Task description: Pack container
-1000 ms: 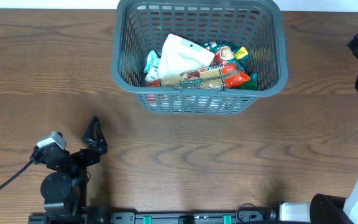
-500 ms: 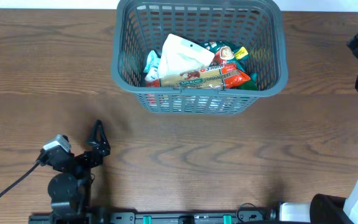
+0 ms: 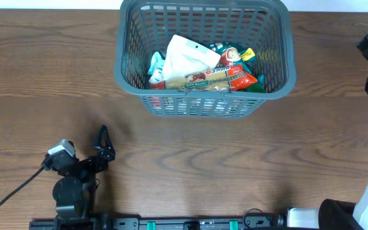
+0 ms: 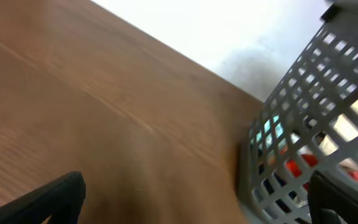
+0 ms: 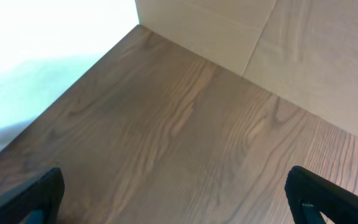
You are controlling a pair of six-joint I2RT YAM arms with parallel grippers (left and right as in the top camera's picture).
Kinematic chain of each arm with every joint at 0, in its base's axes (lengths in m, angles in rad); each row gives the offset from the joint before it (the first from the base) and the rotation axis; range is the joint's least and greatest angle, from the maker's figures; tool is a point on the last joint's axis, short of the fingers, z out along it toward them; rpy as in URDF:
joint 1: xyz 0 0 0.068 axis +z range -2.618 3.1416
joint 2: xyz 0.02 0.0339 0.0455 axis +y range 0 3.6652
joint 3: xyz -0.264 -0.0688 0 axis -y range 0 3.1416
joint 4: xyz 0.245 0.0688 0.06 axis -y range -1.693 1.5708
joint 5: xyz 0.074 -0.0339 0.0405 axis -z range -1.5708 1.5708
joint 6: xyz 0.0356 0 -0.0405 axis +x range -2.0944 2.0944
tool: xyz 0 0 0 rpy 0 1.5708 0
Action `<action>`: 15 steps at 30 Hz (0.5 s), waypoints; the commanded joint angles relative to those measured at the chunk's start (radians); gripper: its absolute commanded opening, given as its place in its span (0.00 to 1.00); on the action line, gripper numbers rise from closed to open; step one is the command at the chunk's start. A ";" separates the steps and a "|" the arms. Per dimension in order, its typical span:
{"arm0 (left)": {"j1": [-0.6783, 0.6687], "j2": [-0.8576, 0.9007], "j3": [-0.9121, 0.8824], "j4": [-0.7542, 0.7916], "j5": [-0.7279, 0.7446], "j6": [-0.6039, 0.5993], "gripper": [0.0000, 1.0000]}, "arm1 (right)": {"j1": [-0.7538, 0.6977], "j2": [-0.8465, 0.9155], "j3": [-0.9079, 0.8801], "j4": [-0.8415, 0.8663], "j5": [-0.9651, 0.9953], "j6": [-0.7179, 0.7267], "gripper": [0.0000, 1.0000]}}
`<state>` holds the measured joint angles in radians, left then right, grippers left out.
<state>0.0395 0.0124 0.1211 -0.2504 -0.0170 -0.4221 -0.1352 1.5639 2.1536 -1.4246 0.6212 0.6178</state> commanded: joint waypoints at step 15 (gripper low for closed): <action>0.004 -0.010 -0.045 0.006 0.077 0.426 0.99 | -0.008 0.000 0.009 -0.002 0.017 0.010 0.99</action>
<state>0.0395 0.0116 0.0998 -0.2382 0.0319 -0.1505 -0.1352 1.5639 2.1536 -1.4246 0.6212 0.6178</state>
